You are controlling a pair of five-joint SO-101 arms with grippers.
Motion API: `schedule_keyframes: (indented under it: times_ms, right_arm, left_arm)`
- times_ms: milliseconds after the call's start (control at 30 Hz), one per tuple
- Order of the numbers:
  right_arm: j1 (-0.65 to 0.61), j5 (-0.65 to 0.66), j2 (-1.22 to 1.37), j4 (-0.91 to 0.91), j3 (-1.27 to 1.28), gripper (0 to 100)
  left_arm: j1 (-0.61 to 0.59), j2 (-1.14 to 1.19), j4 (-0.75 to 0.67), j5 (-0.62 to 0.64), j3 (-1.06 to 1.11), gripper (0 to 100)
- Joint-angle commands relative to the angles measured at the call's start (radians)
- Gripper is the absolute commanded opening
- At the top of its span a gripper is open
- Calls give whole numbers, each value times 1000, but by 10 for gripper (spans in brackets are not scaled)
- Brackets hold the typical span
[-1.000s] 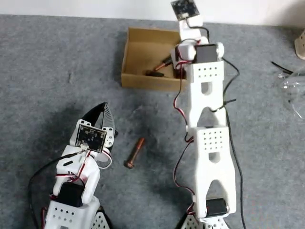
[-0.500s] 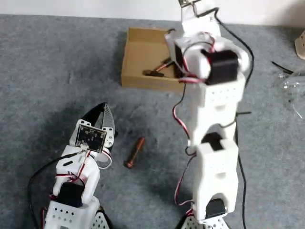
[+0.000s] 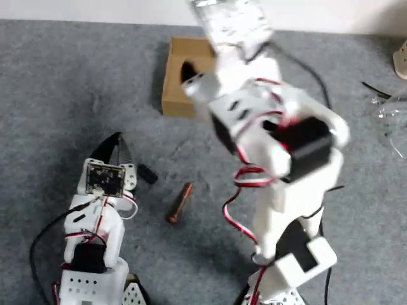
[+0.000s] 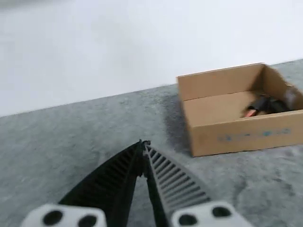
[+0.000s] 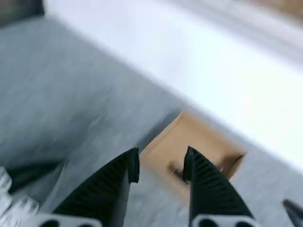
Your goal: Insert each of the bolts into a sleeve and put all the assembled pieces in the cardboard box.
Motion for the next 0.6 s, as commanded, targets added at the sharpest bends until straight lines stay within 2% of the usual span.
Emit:
schedule_keyframes:
  times_ms: [0,67,133,267,400,567]
  right_arm:
    - [-97,-18,-58,13,202,135]
    - [-133,-21,-59,13,275,135]
    - [-154,-23,-51,12,329,135]
    - [-177,-18,-38,-53,489,135]
    - [-200,-18,-8,-170,696,135]
    - [-249,-17,31,-400,931,135]
  left_arm:
    - [-203,-13,135,9,-136,7]
    - [-306,-13,230,28,-162,7]
    - [-392,-13,328,104,-163,7]
    - [-504,-13,456,160,-211,7]
    - [-604,-13,489,160,-223,7]
    - [-618,-13,473,158,-133,7]
